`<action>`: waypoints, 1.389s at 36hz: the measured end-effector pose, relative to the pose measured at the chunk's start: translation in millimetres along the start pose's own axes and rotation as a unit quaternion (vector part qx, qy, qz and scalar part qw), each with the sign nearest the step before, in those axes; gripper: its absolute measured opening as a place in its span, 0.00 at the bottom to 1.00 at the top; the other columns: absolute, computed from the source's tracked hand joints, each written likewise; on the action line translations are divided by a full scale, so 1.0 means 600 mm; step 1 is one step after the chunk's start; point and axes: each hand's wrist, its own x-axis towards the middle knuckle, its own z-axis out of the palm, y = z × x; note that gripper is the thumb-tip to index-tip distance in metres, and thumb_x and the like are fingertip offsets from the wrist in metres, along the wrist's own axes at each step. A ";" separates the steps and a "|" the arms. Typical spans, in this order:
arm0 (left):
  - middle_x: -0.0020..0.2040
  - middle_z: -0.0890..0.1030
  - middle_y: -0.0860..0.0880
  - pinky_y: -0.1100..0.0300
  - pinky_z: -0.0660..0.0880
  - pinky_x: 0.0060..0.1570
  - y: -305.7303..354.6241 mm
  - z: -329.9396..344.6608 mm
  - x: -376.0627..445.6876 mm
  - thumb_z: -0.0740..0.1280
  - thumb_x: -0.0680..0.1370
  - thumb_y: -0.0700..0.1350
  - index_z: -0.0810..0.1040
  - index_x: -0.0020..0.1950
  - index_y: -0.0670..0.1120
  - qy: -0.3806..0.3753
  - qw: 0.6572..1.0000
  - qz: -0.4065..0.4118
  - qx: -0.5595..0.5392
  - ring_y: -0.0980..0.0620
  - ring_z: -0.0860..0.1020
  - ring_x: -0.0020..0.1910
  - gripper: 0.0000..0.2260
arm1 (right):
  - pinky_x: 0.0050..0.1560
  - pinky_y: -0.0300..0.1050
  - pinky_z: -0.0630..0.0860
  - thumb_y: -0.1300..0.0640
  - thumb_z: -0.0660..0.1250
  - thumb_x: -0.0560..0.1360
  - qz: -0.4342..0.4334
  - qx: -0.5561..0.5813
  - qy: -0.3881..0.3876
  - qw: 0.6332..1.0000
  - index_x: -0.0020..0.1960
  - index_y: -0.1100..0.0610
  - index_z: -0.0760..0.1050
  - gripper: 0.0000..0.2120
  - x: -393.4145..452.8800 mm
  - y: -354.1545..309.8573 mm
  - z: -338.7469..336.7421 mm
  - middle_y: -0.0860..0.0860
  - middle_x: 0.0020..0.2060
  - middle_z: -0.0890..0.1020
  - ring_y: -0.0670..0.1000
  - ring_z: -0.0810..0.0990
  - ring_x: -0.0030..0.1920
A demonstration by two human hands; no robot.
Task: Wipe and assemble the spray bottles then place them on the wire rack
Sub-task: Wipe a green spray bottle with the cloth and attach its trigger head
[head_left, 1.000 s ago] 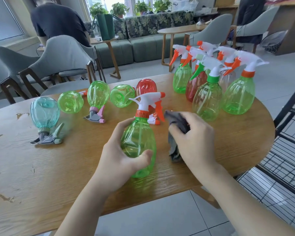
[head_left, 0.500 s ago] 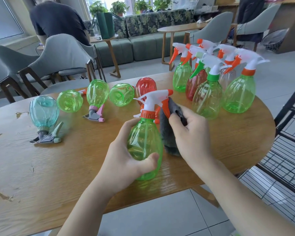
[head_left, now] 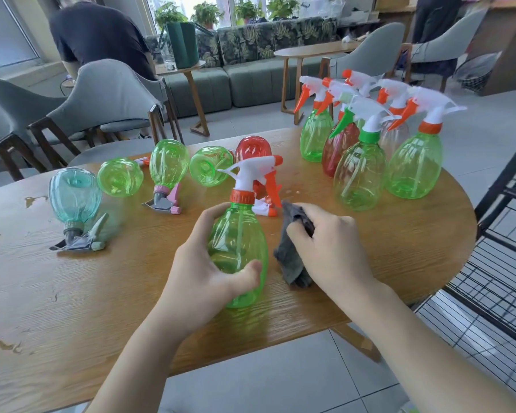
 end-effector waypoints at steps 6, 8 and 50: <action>0.54 0.82 0.62 0.66 0.77 0.52 0.006 -0.003 -0.004 0.79 0.62 0.52 0.69 0.67 0.71 -0.020 0.995 0.040 0.085 0.57 0.82 0.53 0.38 | 0.24 0.32 0.62 0.64 0.61 0.84 0.027 0.044 0.113 0.992 0.62 0.65 0.80 0.12 0.027 -0.010 -0.036 0.43 0.25 0.69 0.42 0.72 0.26; 0.55 0.81 0.59 0.55 0.79 0.55 0.010 0.000 -0.006 0.77 0.61 0.57 0.68 0.71 0.69 -0.029 0.992 0.040 0.116 0.54 0.81 0.54 0.39 | 0.25 0.33 0.63 0.61 0.60 0.85 0.029 0.045 0.110 0.993 0.67 0.63 0.77 0.14 0.036 -0.013 -0.047 0.46 0.27 0.72 0.43 0.73 0.27; 0.59 0.74 0.61 0.53 0.76 0.48 0.067 0.016 -0.016 0.72 0.63 0.64 0.60 0.75 0.69 -0.029 0.959 -0.043 0.277 0.52 0.77 0.53 0.42 | 0.42 0.53 0.67 0.55 0.65 0.74 0.265 0.384 -0.052 0.883 0.45 0.68 0.75 0.14 0.003 -0.058 -0.011 0.57 0.37 0.76 0.55 0.74 0.39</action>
